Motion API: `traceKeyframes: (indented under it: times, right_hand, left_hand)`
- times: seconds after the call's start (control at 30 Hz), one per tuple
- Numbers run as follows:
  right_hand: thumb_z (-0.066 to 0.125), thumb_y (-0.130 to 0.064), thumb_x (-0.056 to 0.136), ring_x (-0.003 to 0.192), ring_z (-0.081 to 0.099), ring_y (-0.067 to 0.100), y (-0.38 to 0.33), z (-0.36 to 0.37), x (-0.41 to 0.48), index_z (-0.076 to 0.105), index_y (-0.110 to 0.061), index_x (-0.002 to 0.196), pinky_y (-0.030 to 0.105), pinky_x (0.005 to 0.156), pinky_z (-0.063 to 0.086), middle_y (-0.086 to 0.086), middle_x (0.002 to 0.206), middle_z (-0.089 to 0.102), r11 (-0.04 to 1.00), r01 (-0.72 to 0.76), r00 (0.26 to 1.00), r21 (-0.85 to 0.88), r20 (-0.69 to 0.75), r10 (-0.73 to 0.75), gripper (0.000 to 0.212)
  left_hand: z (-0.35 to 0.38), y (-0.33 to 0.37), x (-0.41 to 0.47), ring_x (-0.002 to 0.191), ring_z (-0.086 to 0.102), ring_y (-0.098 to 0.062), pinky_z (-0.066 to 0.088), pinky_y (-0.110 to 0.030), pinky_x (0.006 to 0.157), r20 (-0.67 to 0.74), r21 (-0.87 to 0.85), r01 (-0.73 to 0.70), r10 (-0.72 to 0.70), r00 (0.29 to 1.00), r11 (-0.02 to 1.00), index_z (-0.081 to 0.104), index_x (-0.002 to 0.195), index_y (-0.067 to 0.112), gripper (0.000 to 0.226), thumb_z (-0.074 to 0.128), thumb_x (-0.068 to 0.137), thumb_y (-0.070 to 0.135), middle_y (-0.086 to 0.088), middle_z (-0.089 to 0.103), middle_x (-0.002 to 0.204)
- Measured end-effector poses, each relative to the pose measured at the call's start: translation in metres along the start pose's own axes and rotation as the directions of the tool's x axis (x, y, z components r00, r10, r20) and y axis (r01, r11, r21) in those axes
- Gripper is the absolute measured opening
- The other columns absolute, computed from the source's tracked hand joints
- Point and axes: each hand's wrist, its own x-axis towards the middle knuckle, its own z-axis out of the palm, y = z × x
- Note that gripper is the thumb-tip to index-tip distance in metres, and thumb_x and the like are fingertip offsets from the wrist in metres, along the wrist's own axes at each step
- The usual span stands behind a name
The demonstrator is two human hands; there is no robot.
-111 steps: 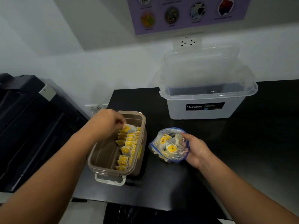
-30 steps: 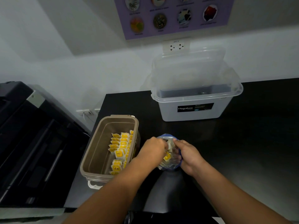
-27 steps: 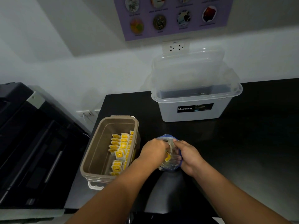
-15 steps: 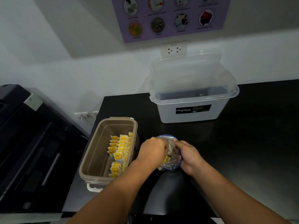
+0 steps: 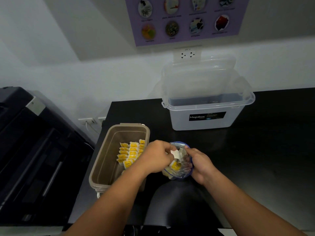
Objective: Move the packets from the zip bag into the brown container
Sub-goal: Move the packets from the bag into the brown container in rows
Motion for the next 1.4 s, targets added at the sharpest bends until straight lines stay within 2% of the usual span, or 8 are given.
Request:
traceKeyframes:
  times: [0.13, 0.33, 0.43, 0.67, 0.93, 1.07, 1.23, 1.4]
  right_hand:
    - [0.058, -0.017, 0.105, 0.069, 0.076, 0.021, 0.001, 0.007, -0.001, 0.066, -0.003, 0.108, 0.035, 0.059, 0.061, 0.012, 0.082, 0.078, 1.0, -0.004, 1.0, 0.009, -0.011, 0.004, 0.016]
    - [0.058, -0.017, 0.105, 0.101, 0.075, 0.035, 0.005, 0.017, -0.002, 0.064, 0.001, 0.125, 0.052, 0.086, 0.061, 0.021, 0.106, 0.077, 1.0, -0.012, 0.999, 0.014, -0.046, 0.013, 0.027]
    - [0.058, -0.017, 0.105, 0.1, 0.075, 0.034, 0.009, 0.02, -0.002, 0.065, 0.0, 0.124, 0.051, 0.085, 0.061, 0.019, 0.102, 0.078, 0.999, -0.009, 0.997, 0.031, -0.073, 0.011, 0.027]
    - [0.059, -0.02, 0.105, 0.09, 0.078, 0.028, 0.019, 0.021, -0.001, 0.068, -0.007, 0.116, 0.043, 0.073, 0.061, 0.016, 0.104, 0.079, 0.999, -0.005, 0.992, 0.041, -0.129, 0.01, 0.02]
    - [0.06, -0.02, 0.104, 0.091, 0.077, 0.028, 0.03, 0.025, -0.003, 0.069, -0.007, 0.104, 0.048, 0.086, 0.06, 0.015, 0.097, 0.079, 0.995, 0.065, 0.986, 0.075, -0.159, -0.052, 0.015]
    - [0.059, -0.021, 0.104, 0.09, 0.077, 0.028, 0.034, 0.025, -0.002, 0.069, -0.007, 0.103, 0.047, 0.086, 0.06, 0.015, 0.098, 0.079, 0.991, 0.096, 0.983, 0.089, -0.165, -0.08, 0.017]
    - [0.059, -0.021, 0.105, 0.098, 0.075, 0.032, 0.038, 0.028, -0.001, 0.067, -0.007, 0.103, 0.051, 0.092, 0.059, 0.018, 0.104, 0.077, 0.988, 0.121, 0.979, 0.099, -0.175, -0.103, 0.016]
    - [0.059, -0.021, 0.104, 0.098, 0.074, 0.032, 0.041, 0.029, 0.002, 0.067, -0.009, 0.097, 0.053, 0.095, 0.058, 0.018, 0.104, 0.076, 0.983, 0.139, 0.978, 0.122, -0.171, -0.117, 0.016]
  left_hand:
    - [-0.04, -0.007, -0.015, 0.075, 0.067, -0.002, 0.057, -0.024, 0.079, -0.028, 0.018, -0.041, 0.042, 0.999, 0.999, 0.074, 0.116, 0.025, 0.033, 0.075, 0.085, 0.012, 0.01, 0.071, 0.095]
    - [-0.107, -0.04, -0.035, 0.078, 0.062, 0.001, 0.05, -0.022, 0.071, -0.179, 0.207, 0.066, -0.029, 0.983, 0.976, 0.076, 0.09, 0.03, 0.008, 0.079, 0.084, 0.034, 0.015, 0.065, 0.081]
    - [-0.123, -0.062, -0.035, 0.076, 0.06, 0.001, 0.043, -0.016, 0.064, -0.12, 0.308, 0.136, -0.104, 0.987, 0.942, 0.075, 0.096, 0.029, 0.012, 0.078, 0.086, 0.035, 0.016, 0.064, 0.082]
    - [-0.11, -0.087, -0.027, 0.089, 0.064, -0.012, 0.049, -0.024, 0.077, 0.045, 0.528, 0.12, -0.169, 0.985, 0.84, 0.075, 0.101, 0.028, 0.012, 0.074, 0.089, 0.028, 0.004, 0.071, 0.1]
    - [-0.084, -0.098, 0.001, 0.111, 0.064, -0.025, 0.052, -0.033, 0.096, 0.231, 0.675, 0.033, -0.252, 0.94, 0.737, 0.07, 0.12, 0.016, 0.026, 0.063, 0.095, 0.017, -0.006, 0.066, 0.123]
    - [-0.075, -0.11, 0.005, 0.106, 0.064, -0.027, 0.048, -0.029, 0.081, 0.277, 0.673, -0.062, -0.173, 0.945, 0.737, 0.071, 0.11, 0.012, 0.019, 0.059, 0.095, 0.015, -0.009, 0.068, 0.115]
    - [-0.071, -0.115, 0.009, 0.105, 0.065, -0.022, 0.053, -0.032, 0.09, 0.428, 0.65, -0.122, -0.229, 0.874, 0.75, 0.072, 0.117, 0.023, 0.026, 0.067, 0.092, 0.019, -0.001, 0.069, 0.115]
    - [-0.071, -0.127, 0.01, 0.092, 0.064, -0.019, 0.046, -0.026, 0.073, 0.474, 0.595, -0.144, -0.201, 0.857, 0.791, 0.072, 0.109, 0.022, 0.022, 0.074, 0.087, 0.023, 0.0, 0.069, 0.1]
